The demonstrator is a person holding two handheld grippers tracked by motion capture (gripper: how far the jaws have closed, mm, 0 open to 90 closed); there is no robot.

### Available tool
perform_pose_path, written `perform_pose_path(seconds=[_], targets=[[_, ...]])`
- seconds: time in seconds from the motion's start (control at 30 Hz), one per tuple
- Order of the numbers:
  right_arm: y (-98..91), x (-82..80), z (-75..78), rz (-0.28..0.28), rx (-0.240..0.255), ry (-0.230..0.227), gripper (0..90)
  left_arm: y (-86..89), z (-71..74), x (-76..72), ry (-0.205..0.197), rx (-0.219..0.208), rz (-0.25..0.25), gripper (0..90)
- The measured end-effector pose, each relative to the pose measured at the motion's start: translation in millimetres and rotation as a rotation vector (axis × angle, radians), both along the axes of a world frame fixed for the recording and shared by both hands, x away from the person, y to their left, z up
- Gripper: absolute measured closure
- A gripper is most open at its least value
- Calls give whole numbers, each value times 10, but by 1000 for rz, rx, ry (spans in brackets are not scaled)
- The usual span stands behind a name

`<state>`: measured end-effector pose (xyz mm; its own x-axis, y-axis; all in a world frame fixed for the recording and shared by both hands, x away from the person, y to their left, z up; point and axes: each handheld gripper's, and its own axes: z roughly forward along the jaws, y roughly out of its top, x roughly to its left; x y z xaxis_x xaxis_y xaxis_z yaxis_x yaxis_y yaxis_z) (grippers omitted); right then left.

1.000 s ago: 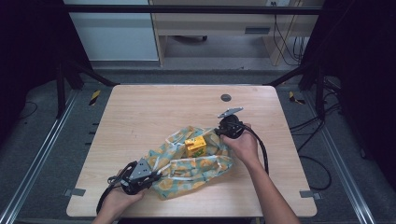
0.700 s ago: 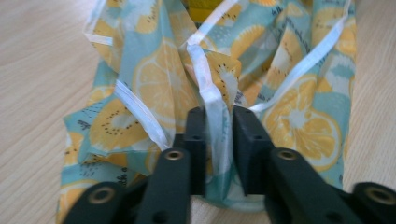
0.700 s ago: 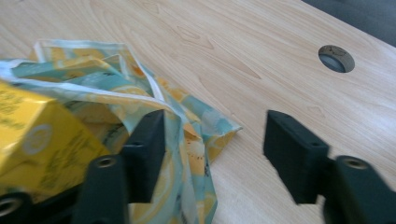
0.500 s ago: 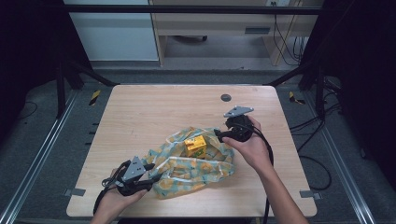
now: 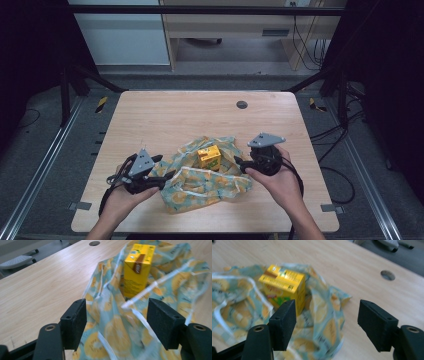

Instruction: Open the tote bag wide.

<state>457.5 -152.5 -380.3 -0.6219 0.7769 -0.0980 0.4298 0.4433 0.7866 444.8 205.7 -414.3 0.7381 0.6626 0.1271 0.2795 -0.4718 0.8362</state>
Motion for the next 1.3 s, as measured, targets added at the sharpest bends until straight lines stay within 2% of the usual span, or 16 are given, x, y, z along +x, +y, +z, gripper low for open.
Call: perform_pose_path(seconds=[0.1, 0.13, 0.23, 0.33, 0.5, 0.57, 0.7, 0.83, 0.9, 1.03, 1.2, 1.3], targets=[[-25, -132, -142, 10, -3, 9, 380, -74, 26, 152, -4, 25, 7, 343], [-26, -174, -186, 14, 5, 24, 388, -94, 32, 203, 0, 22, 8, 349], [-19, -275, -292, 38, -13, 46, 368, -164, 33, 329, 22, 27, 1, 351], [-20, -331, -372, 20, -21, 55, 327, -243, -9, 428, 48, 38, -10, 353], [-35, -378, -556, -43, -14, 102, 288, -349, -108, 521, 75, 64, -19, 365], [-20, -396, -639, -41, -16, 126, 285, -374, -144, 553, 81, 71, -23, 396], [34, -385, -770, -46, -42, 168, 279, -434, -206, 624, 124, 82, -54, 476], [87, -353, -829, -25, -75, 187, 408, -484, -238, 677, 149, 98, -76, 629], [102, -334, -856, -7, -86, 200, 501, -494, -242, 697, 147, 101, -68, 730], [131, -316, -927, 30, -125, 239, 603, -489, -243, 733, 153, 85, -50, 862], [125, -293, -980, 77, -136, 240, 832, -408, -219, 782, 145, 47, -3, 891], [88, -274, -975, 94, -132, 236, 891, -326, -198, 817, 143, 8, 32, 892]])
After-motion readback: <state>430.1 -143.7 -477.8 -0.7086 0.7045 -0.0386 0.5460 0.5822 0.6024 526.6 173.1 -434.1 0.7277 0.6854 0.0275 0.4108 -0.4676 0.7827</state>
